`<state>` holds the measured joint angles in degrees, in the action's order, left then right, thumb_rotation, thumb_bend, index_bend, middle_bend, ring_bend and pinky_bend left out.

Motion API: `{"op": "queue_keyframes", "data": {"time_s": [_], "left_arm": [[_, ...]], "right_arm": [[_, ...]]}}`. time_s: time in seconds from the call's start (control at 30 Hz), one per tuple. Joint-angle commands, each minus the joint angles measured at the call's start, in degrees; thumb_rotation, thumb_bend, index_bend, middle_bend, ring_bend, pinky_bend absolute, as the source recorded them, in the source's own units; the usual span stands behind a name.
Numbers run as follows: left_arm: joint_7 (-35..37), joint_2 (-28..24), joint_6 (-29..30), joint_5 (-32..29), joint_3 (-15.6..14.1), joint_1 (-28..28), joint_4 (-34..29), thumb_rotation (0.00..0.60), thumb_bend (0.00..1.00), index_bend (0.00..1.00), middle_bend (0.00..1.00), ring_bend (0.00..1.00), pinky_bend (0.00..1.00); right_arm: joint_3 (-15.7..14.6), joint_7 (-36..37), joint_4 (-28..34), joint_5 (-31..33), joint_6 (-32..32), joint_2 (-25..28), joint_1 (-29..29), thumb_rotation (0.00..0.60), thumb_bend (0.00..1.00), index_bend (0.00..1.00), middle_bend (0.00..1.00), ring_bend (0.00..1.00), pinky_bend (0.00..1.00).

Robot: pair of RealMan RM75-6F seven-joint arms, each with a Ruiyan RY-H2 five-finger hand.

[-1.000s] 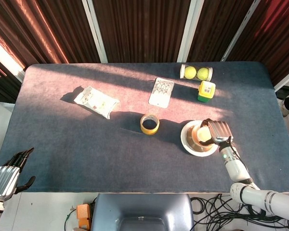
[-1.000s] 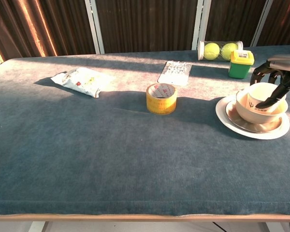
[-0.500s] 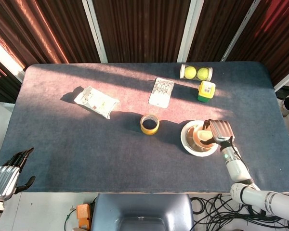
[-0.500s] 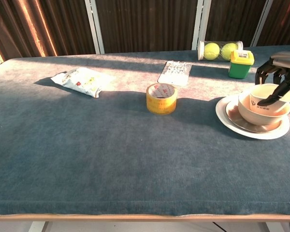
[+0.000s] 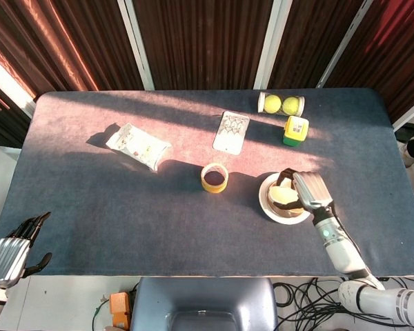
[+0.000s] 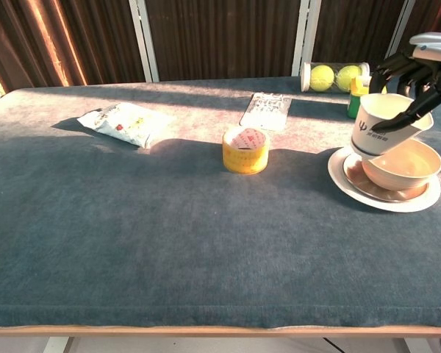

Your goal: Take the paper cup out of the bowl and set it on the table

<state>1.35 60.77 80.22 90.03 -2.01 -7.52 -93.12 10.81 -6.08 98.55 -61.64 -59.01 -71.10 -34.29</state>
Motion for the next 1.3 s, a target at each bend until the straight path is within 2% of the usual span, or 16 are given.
{"op": "queue_keyframes", "data": {"time_s": [0.03, 0.2, 0.53, 0.87, 0.97, 1.03, 1.13, 1.3], "left_arm": [[0.06, -0.01, 0.01, -0.06, 0.04, -0.01, 0.01, 0.6, 0.31, 0.07, 0.15, 0.15, 0.39], [0.46, -0.09, 0.04, -0.19, 0.09, 0.01, 0.06, 0.6, 0.31, 0.07, 0.15, 0.15, 0.39], [1.55, -0.31, 0.39, 0.02, 0.05, 0.15, 0.52, 0.6, 0.31, 0.07, 0.15, 0.15, 0.39], [2.39, -0.52, 0.59, 0.23, -0.06, 0.26, 0.65, 0.6, 0.31, 0.07, 0.15, 0.15, 0.39], [2.11, -0.47, 0.49, 0.31, -0.09, 0.2, 0.67, 0.6, 0.31, 0.07, 0.15, 0.15, 0.39], [1.93, -0.45, 0.42, 0.29, -0.12, 0.2, 0.56, 0.6, 0.31, 0.07, 0.15, 0.16, 0.39], [1.58, -0.39, 0.52, 0.33, -0.11, 0.23, 0.49, 0.6, 0.31, 0.07, 0.15, 0.16, 0.39], [1.53, -0.36, 0.35, 0.15, -0.02, 0.15, 0.4, 0.6, 0.31, 0.07, 0.15, 0.16, 0.39]], "right_arm": [[-0.68, 4.4, 3.2, -4.62, 2.59, 2.16, 0.39, 0.6, 0.06, 0.62, 0.42, 0.56, 0.69], [-1.15, 3.99, 3.56, -5.81, 4.95, 0.79, -1.12, 0.6, 0.06, 0.66, 0.42, 0.56, 0.69], [-1.3, -0.92, -1.69, 1.69, 10.69, -6.49, -6.03, 0.6, 0.06, 0.7, 0.42, 0.56, 0.69], [-2.24, -2.76, -4.44, 5.17, 12.75, -9.69, -7.78, 0.6, 0.06, 0.59, 0.42, 0.55, 0.67], [-2.69, -3.23, -4.04, 6.54, 14.5, -8.77, -8.45, 0.6, 0.06, 0.52, 0.41, 0.46, 0.58], [-2.85, -3.29, -3.91, 6.78, 14.76, -8.36, -8.61, 0.6, 0.06, 0.46, 0.37, 0.31, 0.44], [-3.09, -3.07, -3.94, 6.39, 14.63, -8.09, -8.53, 0.6, 0.06, 0.38, 0.28, 0.19, 0.31], [-3.38, -1.13, -3.62, 4.9, 15.73, -6.96, -8.3, 0.6, 0.06, 0.26, 0.15, 0.04, 0.18]]}}
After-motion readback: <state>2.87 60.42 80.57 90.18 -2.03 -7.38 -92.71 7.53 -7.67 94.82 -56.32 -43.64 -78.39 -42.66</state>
